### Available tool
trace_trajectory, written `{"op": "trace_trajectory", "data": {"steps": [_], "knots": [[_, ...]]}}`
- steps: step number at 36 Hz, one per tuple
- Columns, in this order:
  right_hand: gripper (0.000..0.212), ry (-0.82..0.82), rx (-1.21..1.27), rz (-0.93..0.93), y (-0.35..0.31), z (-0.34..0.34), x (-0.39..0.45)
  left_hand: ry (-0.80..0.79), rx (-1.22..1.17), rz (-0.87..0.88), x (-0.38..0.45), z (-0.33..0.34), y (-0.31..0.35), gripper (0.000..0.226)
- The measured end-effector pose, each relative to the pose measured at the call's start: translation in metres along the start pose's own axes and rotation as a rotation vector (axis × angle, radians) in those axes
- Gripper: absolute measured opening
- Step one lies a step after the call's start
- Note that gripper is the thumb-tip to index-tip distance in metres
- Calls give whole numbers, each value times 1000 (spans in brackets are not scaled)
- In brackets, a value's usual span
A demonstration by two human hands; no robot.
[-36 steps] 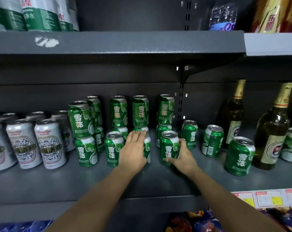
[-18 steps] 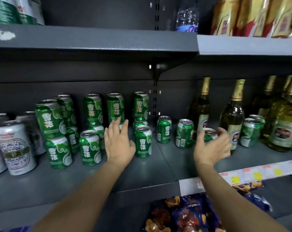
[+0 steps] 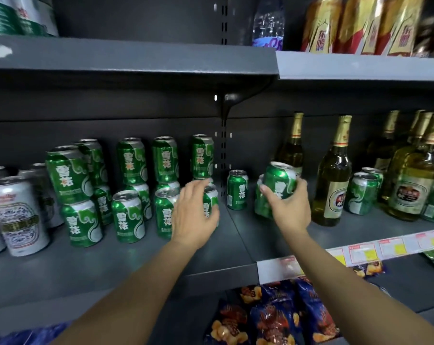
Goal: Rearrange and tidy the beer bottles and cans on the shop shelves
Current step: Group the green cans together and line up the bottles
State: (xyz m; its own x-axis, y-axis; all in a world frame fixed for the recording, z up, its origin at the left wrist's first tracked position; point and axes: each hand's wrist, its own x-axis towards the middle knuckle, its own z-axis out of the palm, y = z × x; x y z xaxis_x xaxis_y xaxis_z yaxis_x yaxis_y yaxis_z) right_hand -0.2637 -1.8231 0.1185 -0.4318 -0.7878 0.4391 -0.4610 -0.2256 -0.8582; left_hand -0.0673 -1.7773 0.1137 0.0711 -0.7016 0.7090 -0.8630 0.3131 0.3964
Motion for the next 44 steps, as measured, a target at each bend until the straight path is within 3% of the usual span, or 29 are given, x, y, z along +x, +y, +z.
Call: {"op": "trace_trajectory", "data": {"steps": [3, 5, 8, 13, 18, 27, 30, 36, 44], "knots": [[63, -110, 141, -72, -41, 13, -13, -181, 2, 80, -5, -7, 9, 74], [61, -205, 233, -107, -63, 26, -25, -223, -102, -6, -6, -12, 14, 90], [69, -294, 274, -142, -91, 46, -41, -116, -236, -156, -5, -25, 12, 91], [93, -405, 307, -142, -123, 82, -61, 15, -194, -232, -1, -59, -20, 85], [89, -437, 255, -156, -160, 112, -77, 142, -103, -313, -16, -84, -64, 100], [87, -566, 181, -94, -181, 165, -89, 23, -326, -702, -17, -68, -122, 112], [83, -566, 152, -124, -177, 178, -93, -6, -389, -751, -14, -62, -137, 109], [64, -581, 137, -156, -177, 186, -95, 20, -289, -695, -17, -60, -151, 67], [74, -570, 38, -183, -189, 182, -101, 35, -283, -674, -19, -60, -153, 70]]}}
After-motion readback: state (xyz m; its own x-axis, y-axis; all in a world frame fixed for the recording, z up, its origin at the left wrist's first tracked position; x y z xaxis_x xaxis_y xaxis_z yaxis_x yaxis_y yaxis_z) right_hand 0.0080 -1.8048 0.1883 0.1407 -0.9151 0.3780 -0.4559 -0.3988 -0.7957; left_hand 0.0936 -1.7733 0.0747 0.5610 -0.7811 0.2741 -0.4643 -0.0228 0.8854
